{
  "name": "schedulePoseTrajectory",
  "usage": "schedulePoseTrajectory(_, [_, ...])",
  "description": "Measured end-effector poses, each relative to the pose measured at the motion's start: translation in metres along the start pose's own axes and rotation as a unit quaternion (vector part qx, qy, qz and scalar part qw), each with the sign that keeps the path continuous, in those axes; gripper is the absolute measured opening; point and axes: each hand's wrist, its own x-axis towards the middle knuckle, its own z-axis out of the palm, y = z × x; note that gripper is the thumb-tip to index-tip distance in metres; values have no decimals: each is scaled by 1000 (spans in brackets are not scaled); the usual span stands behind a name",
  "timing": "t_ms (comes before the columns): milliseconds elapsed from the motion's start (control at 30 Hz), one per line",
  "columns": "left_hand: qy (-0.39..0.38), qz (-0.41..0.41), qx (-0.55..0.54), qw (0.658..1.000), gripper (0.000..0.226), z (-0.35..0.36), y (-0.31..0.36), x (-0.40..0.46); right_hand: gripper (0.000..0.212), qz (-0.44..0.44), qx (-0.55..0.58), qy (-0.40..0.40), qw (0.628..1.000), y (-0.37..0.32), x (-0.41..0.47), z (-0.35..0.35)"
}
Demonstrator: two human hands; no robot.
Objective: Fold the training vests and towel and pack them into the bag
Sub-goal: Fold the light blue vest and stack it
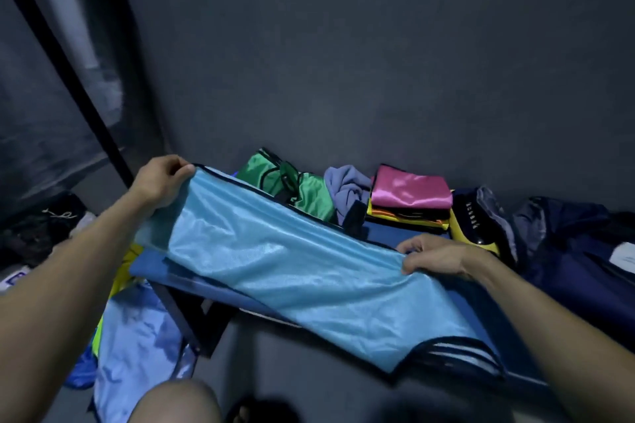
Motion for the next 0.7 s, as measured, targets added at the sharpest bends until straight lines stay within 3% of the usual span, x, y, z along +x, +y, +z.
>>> schedulePoseTrajectory(100, [-16,-30,59,998,25,18,-29,18,7,-12,-22,72,997,3,29,6])
schedulePoseTrajectory(267, [-100,-62,141,983,34,45,-63,39,12,-46,-54,64,995,8,42,8])
schedulePoseTrajectory(367, [-117,-110,104,982,36,54,-68,39,17,-37,-41,-21,998,4,28,-3])
schedulePoseTrajectory(500, [-123,-138,-60,981,28,56,-68,22,17,17,36,-86,996,12,7,-23])
schedulePoseTrajectory(600, [-162,-152,-131,966,25,51,-67,1,40,45,150,-41,987,26,-5,-32])
schedulePoseTrajectory(700, [-156,-114,-55,980,27,56,-78,-2,44,81,120,-11,989,33,-11,-28])
